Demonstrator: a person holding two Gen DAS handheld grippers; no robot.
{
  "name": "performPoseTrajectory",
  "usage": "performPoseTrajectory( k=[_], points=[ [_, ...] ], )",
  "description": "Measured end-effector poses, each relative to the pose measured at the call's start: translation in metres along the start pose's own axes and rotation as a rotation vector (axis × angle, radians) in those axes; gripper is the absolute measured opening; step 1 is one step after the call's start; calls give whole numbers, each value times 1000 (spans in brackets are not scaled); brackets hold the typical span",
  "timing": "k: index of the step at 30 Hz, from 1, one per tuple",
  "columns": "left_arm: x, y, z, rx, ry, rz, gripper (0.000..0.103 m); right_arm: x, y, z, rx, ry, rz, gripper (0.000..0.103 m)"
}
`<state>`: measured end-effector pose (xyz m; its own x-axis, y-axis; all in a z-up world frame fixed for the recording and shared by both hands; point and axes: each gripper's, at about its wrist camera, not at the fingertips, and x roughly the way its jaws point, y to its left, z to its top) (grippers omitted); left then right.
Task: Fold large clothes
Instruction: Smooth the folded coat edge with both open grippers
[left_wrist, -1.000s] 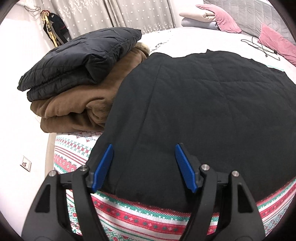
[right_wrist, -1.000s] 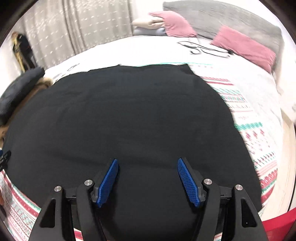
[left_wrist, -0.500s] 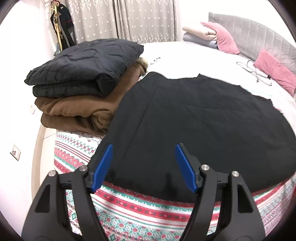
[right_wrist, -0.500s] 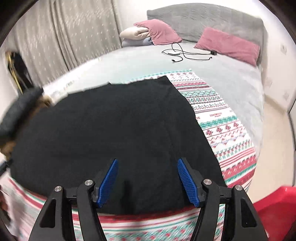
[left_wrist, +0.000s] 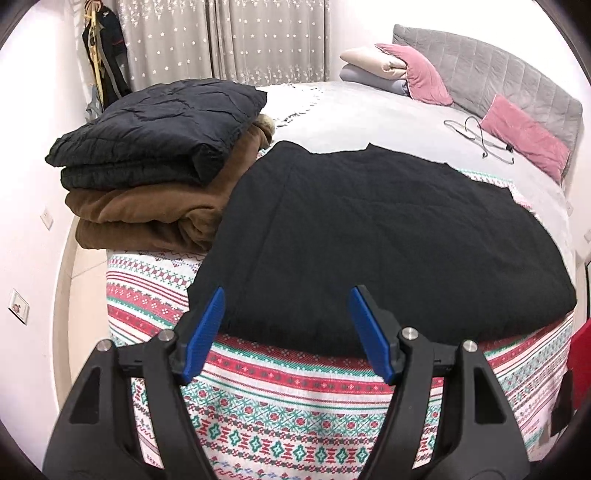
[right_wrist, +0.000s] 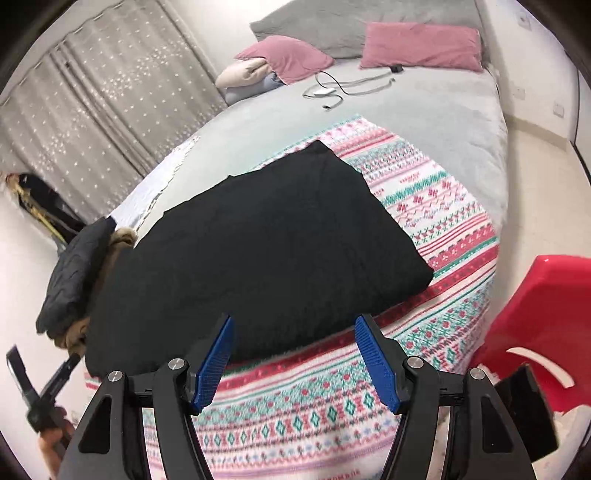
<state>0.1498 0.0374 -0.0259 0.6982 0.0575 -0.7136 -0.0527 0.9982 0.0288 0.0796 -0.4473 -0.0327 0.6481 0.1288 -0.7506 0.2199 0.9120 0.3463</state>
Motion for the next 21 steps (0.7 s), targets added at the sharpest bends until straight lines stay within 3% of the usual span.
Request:
performPoseTrajectory(
  k=[11, 16, 21],
  points=[
    [-1, 1, -5, -14, 9, -17, 71, -8, -3, 6, 42, -34, -14, 74],
    [2, -6, -4, 5, 10, -17, 71, 15, -11, -1, 19, 19, -49, 74],
    [7, -22, -3, 17, 19, -41, 71, 33, -25, 7, 88, 53, -19, 74]
  ],
)
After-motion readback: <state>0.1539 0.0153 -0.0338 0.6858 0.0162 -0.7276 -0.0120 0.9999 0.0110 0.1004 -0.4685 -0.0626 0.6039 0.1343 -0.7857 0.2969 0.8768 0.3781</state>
